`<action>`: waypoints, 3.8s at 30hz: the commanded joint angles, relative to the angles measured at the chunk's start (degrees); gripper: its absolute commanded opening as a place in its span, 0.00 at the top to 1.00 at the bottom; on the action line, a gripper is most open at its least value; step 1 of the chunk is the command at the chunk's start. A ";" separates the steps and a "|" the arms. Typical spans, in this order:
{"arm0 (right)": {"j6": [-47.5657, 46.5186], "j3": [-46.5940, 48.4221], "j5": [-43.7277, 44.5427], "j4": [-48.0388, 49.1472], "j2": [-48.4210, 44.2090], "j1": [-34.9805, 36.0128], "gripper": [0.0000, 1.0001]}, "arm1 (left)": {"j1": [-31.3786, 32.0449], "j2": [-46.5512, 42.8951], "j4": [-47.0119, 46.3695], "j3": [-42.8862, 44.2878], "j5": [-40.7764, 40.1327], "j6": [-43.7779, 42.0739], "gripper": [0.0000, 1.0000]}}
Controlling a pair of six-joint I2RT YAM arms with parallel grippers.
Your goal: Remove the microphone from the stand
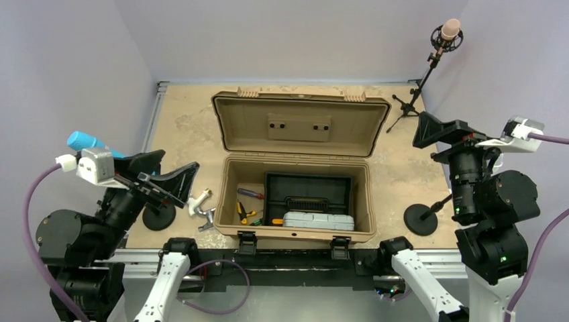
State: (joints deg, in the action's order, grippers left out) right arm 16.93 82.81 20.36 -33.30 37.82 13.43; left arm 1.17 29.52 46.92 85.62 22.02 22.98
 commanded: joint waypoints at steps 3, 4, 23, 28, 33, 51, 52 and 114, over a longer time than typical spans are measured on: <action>1.72 -1.88 -4.32 -4.32 -3.13 -0.27 0.01 | 0.20 2.76 0.78 -3.95 11.55 2.25 0.00; 1.93 -2.09 -5.19 -4.99 -3.06 -0.25 0.01 | 0.18 2.85 0.42 -4.92 13.37 2.99 0.00; 0.33 -19.16 -43.18 -2.84 -0.50 3.68 0.01 | 11.32 -4.85 -14.34 -35.04 18.12 19.13 0.02; 5.24 -25.99 -47.28 1.67 1.91 3.70 0.01 | 23.62 0.21 -14.65 -36.70 4.26 17.74 0.06; 8.87 -31.07 -42.24 6.67 5.54 3.70 0.01 | 38.88 5.43 -17.09 -38.99 -19.77 17.24 0.06; 25.54 -38.31 -7.18 11.69 12.28 23.09 0.01 | 53.50 26.91 -20.06 -37.32 -54.16 25.22 0.12; 25.25 -38.76 -6.69 12.02 12.99 23.10 0.01 | 53.50 27.91 -20.67 -37.22 -54.34 25.01 0.12; 34.33 -39.27 1.41 2.07 21.11 23.22 0.01 | 48.16 42.77 -27.13 -34.84 -42.72 23.43 0.03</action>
State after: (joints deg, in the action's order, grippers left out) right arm 47.31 44.75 19.64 -28.53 59.22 36.69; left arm 49.52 72.51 22.63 50.87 -21.08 45.39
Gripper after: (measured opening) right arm 0.984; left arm 0.974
